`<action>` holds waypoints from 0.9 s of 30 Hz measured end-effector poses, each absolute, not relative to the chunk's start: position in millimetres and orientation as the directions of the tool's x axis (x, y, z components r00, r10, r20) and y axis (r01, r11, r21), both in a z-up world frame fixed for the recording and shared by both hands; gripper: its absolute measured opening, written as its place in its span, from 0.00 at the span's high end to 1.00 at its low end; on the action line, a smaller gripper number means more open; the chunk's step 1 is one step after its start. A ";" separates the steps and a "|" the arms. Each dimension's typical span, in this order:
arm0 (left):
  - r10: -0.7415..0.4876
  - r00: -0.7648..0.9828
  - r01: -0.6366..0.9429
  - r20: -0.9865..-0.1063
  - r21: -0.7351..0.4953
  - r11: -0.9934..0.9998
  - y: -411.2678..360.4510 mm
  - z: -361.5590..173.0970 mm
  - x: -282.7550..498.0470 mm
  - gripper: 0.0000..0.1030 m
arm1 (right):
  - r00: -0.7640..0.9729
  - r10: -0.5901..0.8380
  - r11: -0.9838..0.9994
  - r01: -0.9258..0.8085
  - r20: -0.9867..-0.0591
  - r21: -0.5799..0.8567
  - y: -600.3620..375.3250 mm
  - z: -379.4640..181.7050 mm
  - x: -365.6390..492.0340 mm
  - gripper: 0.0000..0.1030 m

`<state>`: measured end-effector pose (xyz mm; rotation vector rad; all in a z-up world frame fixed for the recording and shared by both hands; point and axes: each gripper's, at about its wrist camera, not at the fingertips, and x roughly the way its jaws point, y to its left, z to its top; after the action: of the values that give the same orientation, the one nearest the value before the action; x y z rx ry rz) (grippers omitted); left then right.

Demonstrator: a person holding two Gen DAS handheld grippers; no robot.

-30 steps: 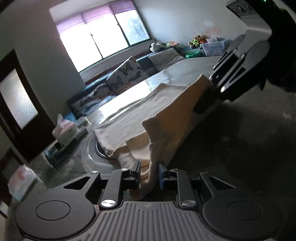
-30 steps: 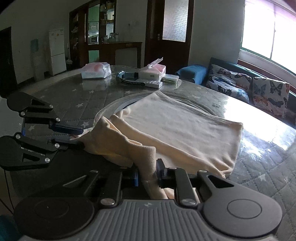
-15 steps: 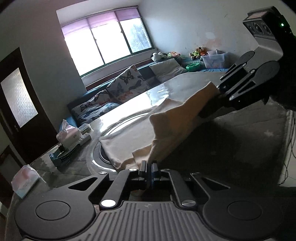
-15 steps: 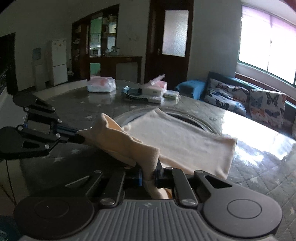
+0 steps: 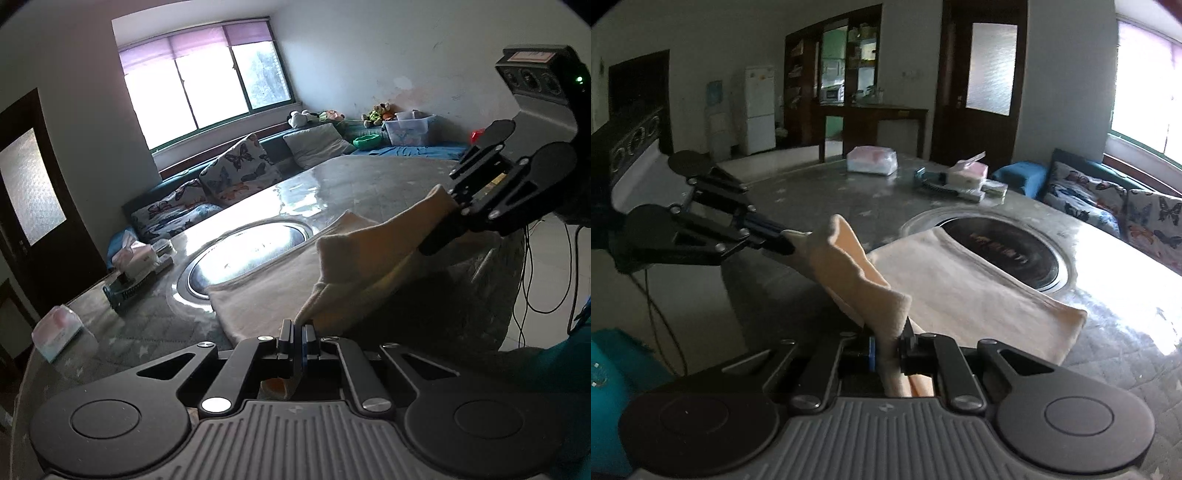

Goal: Fold clothes

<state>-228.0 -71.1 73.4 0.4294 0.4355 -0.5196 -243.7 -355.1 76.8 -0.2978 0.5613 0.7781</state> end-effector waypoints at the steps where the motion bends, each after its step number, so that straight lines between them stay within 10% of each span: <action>1: -0.374 0.784 0.551 -0.495 0.275 0.788 -70.6 72.5 -228.6 0.96 | 0.580 0.575 0.683 -0.729 -0.577 -0.052 -355.0 78.1 -244.1 0.90; 14: -0.358 0.823 0.497 -0.441 0.253 0.830 -87.1 93.2 -143.1 0.96 | 0.628 0.529 0.739 -0.671 -0.570 -0.053 -363.3 103.7 -166.7 0.91; 27: -0.237 0.770 0.458 -0.592 0.254 0.852 -128.0 41.4 5.2 0.95 | 0.624 0.415 0.840 -0.543 -0.663 0.014 -361.1 48.9 -23.0 0.88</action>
<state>5.2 -128.0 41.4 0.4023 0.5787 -0.3880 -23.0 -361.1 48.9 -0.1949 0.7081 0.5536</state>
